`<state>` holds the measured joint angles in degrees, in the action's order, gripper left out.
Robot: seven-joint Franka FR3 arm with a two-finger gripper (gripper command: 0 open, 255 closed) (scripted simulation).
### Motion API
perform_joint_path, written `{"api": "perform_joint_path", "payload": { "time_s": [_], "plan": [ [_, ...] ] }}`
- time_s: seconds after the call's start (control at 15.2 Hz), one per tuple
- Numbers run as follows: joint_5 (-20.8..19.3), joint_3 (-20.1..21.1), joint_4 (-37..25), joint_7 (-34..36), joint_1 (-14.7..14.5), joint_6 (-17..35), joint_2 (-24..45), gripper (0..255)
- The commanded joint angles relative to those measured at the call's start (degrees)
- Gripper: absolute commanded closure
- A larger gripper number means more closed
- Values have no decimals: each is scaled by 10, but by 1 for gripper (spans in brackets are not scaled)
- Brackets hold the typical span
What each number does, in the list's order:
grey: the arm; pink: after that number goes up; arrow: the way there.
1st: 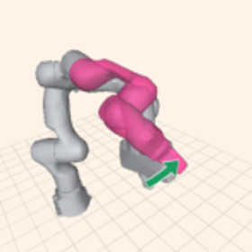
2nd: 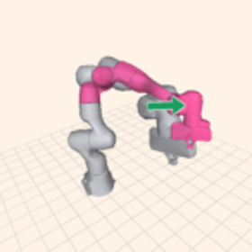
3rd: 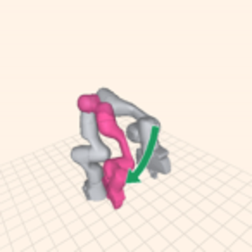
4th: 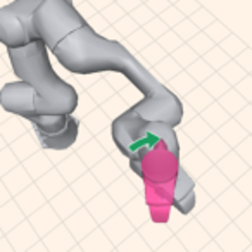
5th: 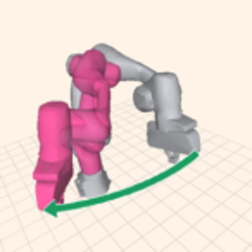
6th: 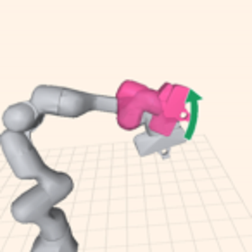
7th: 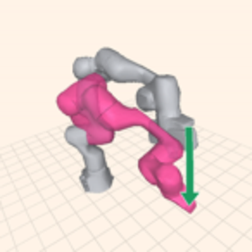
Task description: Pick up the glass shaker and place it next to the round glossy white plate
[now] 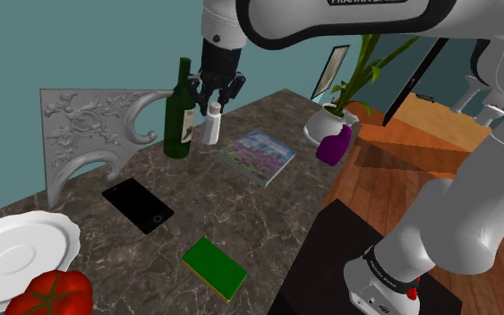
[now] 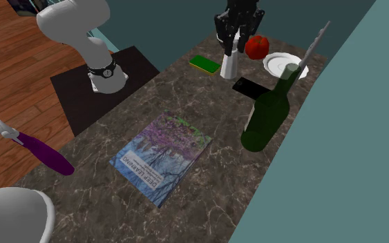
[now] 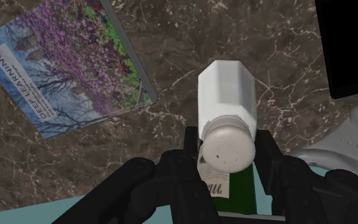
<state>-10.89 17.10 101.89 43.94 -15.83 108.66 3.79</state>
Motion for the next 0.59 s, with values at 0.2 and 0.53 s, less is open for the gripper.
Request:
{"api": "perform_joint_path", "payload": {
  "time_s": [0.2,0.53],
  "plan": [
    [-5,30,-2,67,-35,-13,1,255],
    [-15,61,-23,135,-73,-31,17,255]
  ]
}}
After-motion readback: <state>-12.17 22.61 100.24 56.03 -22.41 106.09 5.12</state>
